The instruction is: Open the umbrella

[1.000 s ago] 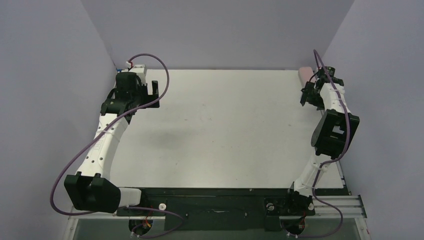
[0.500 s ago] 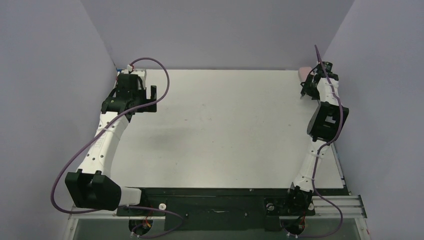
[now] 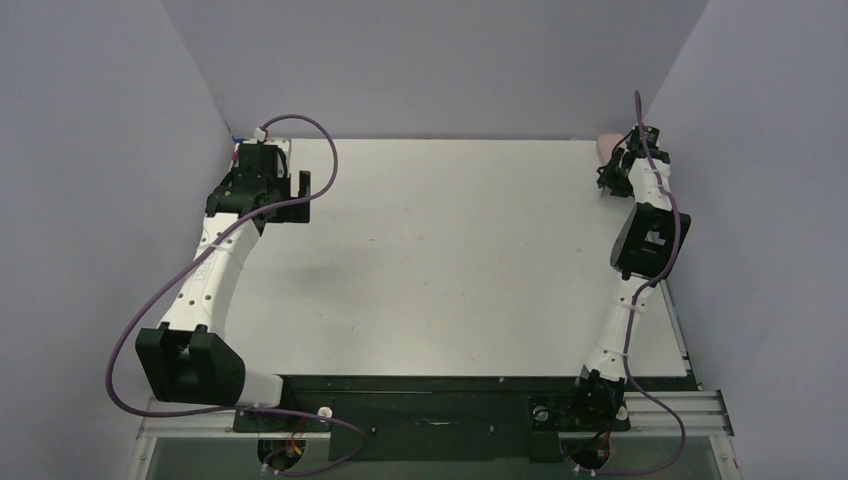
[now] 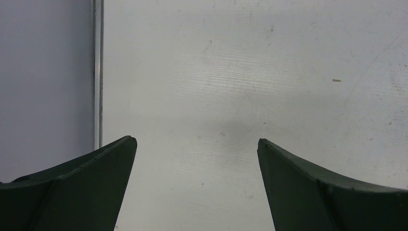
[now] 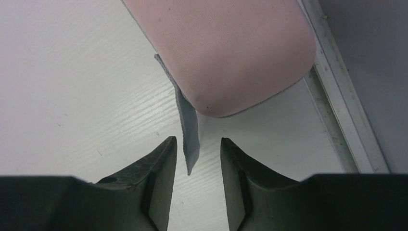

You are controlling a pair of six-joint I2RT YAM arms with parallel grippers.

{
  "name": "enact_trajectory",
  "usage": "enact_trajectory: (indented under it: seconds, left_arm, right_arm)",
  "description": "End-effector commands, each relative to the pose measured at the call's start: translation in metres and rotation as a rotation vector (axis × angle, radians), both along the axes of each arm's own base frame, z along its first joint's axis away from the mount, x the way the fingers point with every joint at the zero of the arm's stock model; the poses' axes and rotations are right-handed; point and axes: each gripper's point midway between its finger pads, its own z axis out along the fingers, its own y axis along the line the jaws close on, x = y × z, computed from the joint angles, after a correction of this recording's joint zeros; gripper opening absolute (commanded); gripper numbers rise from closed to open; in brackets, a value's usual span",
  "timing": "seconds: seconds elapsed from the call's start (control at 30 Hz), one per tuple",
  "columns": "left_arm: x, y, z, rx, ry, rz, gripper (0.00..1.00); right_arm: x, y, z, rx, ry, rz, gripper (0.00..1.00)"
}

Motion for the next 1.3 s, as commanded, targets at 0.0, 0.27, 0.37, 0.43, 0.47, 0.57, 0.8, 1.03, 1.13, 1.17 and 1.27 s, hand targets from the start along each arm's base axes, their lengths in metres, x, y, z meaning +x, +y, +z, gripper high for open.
enact_trajectory:
  seconds: [0.0, 0.27, 0.37, 0.43, 0.47, 0.57, 0.8, 1.03, 1.13, 1.17, 1.27]
  left_arm:
    - [0.009, 0.007, 0.023, 0.023, -0.053, 0.023, 0.97]
    - [0.013, 0.012, 0.024, 0.042, -0.048, 0.042, 0.97]
    - [0.015, 0.013, 0.021, 0.043, -0.044, 0.045, 0.97]
    - [0.016, 0.012, 0.019, 0.043, -0.040, 0.044, 0.97]
    - [0.017, 0.013, 0.018, 0.043, -0.037, 0.045, 0.97]
    - [0.018, 0.012, 0.018, 0.043, -0.029, 0.044, 0.97]
    - [0.006, 0.015, -0.005, 0.020, 0.073, 0.061, 0.97]
    - [-0.015, 0.013, -0.033, -0.137, 0.154, 0.101, 0.97]
    - [-0.022, 0.009, -0.039, -0.226, 0.159, 0.093, 0.97]
    - [-0.026, 0.009, -0.042, -0.244, 0.155, 0.099, 0.97]
    - [-0.034, 0.004, -0.048, -0.340, 0.150, 0.092, 0.97]
  right_arm:
    - [0.020, 0.003, 0.007, 0.042, -0.076, -0.056, 0.34]
    - [0.022, -0.003, -0.001, 0.055, -0.069, -0.142, 0.14]
    - [0.023, 0.000, 0.001, 0.046, -0.070, -0.120, 0.00]
    - [0.024, 0.006, 0.003, 0.043, -0.071, -0.079, 0.00]
    - [0.024, 0.009, 0.004, 0.031, -0.067, -0.046, 0.00]
    - [0.026, 0.028, 0.019, 0.005, -0.081, 0.061, 0.00]
    - [0.008, 0.089, 0.035, -0.068, -0.044, 0.340, 0.00]
    - [-0.035, 0.157, 0.036, -0.069, 0.033, 0.545, 0.00]
    - [-0.061, 0.198, 0.037, -0.041, 0.065, 0.620, 0.00]
    - [-0.071, 0.208, 0.032, -0.026, 0.084, 0.645, 0.00]
    - [-0.099, 0.251, 0.034, -0.011, 0.101, 0.747, 0.00]
